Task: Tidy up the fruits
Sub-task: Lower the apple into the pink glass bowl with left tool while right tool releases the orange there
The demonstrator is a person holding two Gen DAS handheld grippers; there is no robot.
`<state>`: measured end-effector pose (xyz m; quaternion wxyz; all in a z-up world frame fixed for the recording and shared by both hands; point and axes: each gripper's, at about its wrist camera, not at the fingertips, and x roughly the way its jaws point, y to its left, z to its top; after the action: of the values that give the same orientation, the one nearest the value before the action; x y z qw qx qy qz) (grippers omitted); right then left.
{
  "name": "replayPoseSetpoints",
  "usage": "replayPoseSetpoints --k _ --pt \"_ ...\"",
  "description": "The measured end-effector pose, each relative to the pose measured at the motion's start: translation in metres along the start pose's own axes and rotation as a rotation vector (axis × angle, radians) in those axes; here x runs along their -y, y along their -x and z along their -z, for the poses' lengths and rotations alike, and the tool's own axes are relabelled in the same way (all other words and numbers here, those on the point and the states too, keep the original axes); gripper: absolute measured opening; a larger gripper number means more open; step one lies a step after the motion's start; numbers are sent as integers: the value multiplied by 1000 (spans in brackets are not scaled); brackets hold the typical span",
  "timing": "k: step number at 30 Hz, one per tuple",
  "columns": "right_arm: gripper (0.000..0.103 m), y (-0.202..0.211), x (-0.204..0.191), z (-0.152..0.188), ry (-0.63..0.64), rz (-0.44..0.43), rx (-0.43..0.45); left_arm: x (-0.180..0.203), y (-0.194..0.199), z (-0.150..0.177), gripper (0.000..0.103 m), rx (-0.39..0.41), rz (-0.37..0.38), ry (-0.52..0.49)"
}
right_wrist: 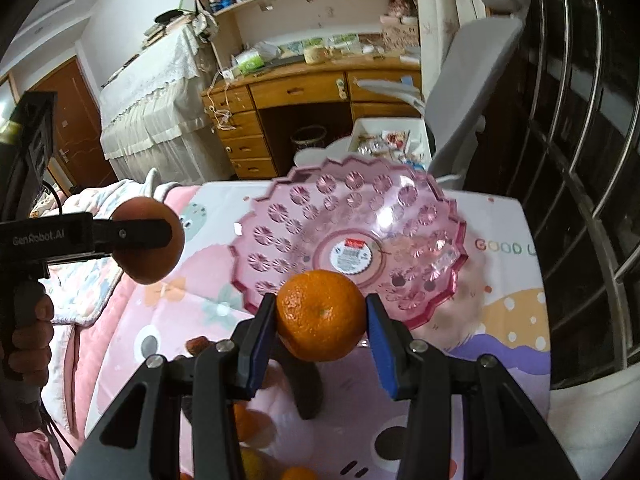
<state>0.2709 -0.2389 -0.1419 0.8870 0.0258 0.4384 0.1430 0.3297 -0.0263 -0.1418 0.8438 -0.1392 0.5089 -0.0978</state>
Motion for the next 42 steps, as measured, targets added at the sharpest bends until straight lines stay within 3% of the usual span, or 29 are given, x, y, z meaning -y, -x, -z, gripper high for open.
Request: replayPoseSetpoints --k 11,24,27,28,33,42 --pt "44 -44 29 2 -64 -47 -88 30 -69 -10 67 -98 -63 -37" --pt "46 -62 42 2 -84 -78 -122 25 -99 -11 68 -178 -106 18" --pt "49 -59 43 1 -87 -101 -126 27 -90 -14 85 -133 -69 29" --pt "51 -58 42 1 -80 -102 -124 29 -86 -16 87 -117 -63 25" --pt "57 -48 41 -1 -79 -102 -114 30 -71 -18 87 -93 -85 20" --pt "58 -23 34 -1 -77 -117 -87 30 -39 -9 85 -64 -98 33"
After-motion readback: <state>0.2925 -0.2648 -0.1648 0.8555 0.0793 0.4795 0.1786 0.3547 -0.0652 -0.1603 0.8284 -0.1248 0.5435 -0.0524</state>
